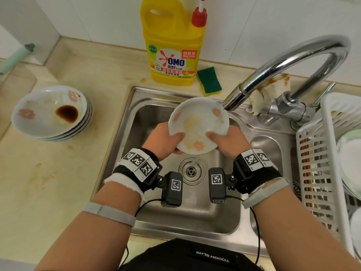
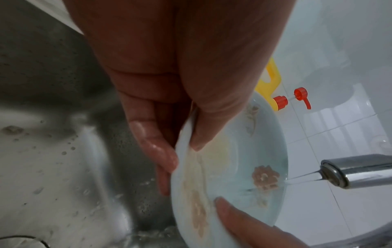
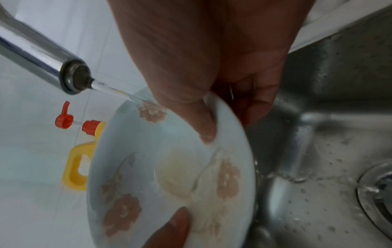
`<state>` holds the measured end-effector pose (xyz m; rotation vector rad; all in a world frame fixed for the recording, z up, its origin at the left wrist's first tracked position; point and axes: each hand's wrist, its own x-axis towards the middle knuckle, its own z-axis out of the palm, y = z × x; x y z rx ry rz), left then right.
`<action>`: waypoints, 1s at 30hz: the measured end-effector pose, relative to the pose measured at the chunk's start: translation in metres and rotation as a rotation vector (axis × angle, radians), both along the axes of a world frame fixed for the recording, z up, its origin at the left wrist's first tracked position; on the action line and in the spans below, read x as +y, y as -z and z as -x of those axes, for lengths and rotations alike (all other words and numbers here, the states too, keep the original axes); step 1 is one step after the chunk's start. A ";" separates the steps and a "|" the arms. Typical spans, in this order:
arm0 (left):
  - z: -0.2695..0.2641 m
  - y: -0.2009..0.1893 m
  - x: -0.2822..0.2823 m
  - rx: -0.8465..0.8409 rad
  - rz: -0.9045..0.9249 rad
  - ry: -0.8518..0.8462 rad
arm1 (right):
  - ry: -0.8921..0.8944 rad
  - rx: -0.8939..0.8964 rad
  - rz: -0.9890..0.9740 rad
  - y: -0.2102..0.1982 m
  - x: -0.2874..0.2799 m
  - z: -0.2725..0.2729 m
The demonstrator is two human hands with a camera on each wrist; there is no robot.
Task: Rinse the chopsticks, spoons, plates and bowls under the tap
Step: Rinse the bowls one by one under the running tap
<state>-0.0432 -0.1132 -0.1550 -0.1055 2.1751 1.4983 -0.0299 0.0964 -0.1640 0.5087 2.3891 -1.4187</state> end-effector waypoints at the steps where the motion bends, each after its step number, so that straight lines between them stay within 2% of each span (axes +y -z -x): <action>1: 0.000 0.000 0.000 0.010 0.010 0.009 | -0.008 -0.004 0.012 -0.001 0.000 -0.001; 3: -0.001 0.001 0.000 0.013 0.019 0.012 | 0.002 0.004 0.013 -0.004 -0.001 -0.001; 8: -0.001 0.002 -0.001 0.031 0.036 0.030 | 0.191 -0.047 0.029 -0.017 -0.005 0.004; 11: 0.000 0.002 -0.001 0.047 0.051 0.020 | 0.160 -0.015 0.003 -0.018 -0.006 0.003; 16: 0.004 0.004 -0.004 0.087 0.093 0.005 | 0.009 0.008 -0.017 -0.007 -0.005 -0.002; 21: 0.007 0.007 -0.007 0.104 0.156 0.038 | 0.112 0.004 0.048 -0.010 -0.008 0.000; 24: 0.007 0.006 -0.007 0.105 0.177 0.035 | 0.169 -0.017 0.023 -0.013 -0.007 0.003; 30: 0.008 0.004 -0.008 0.146 0.217 0.017 | 0.066 0.070 -0.009 -0.007 -0.007 -0.002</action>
